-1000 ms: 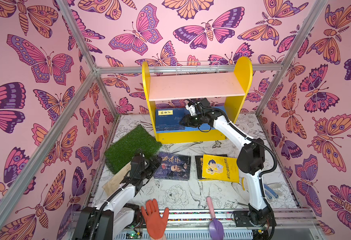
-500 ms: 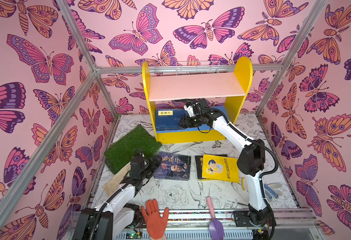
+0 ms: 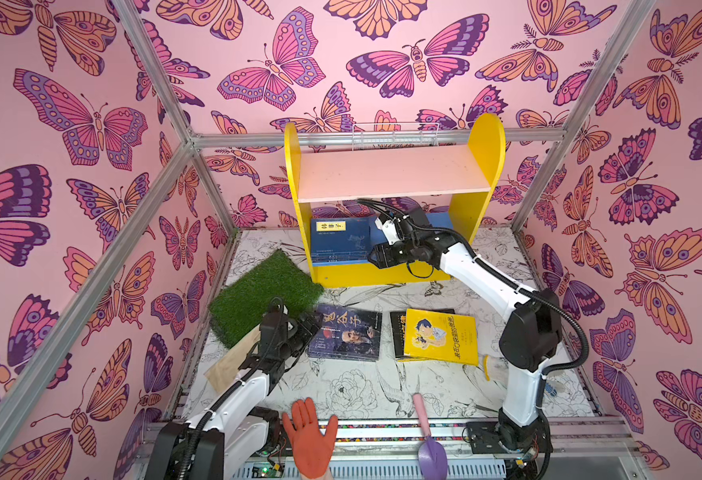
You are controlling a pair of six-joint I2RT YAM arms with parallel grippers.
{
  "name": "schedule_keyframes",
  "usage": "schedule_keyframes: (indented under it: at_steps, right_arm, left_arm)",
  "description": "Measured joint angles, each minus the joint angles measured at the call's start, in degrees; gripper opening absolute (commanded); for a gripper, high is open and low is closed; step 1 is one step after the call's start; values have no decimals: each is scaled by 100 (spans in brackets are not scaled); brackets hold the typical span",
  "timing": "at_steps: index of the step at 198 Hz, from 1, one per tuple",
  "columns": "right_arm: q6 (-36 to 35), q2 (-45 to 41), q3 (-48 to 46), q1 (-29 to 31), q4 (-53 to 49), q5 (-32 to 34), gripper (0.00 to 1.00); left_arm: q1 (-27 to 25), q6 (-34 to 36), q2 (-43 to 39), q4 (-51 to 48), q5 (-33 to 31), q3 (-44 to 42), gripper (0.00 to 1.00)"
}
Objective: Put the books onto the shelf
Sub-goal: 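Open the right gripper and draw it back from the shelf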
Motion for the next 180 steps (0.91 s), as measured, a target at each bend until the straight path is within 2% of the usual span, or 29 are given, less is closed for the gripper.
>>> schedule_keyframes:
  at_steps: [25,60,122,180]
  right_arm:
    - [-111,-236,-352,282,52,240,59]
    - [-94,-120,-256,616,52,354,54]
    - [173,992,1058,695,-55,356,54]
    - [181,1493,2096,706,-553,332,53]
  left_arm:
    - [0,0,-140,-170,-173,0,89]
    - [4,0,-245,-466,-439,0,89]
    - [4,22,-262,-916,-592,0,89]
    - [4,114,-291,-1051,-592,0,89]
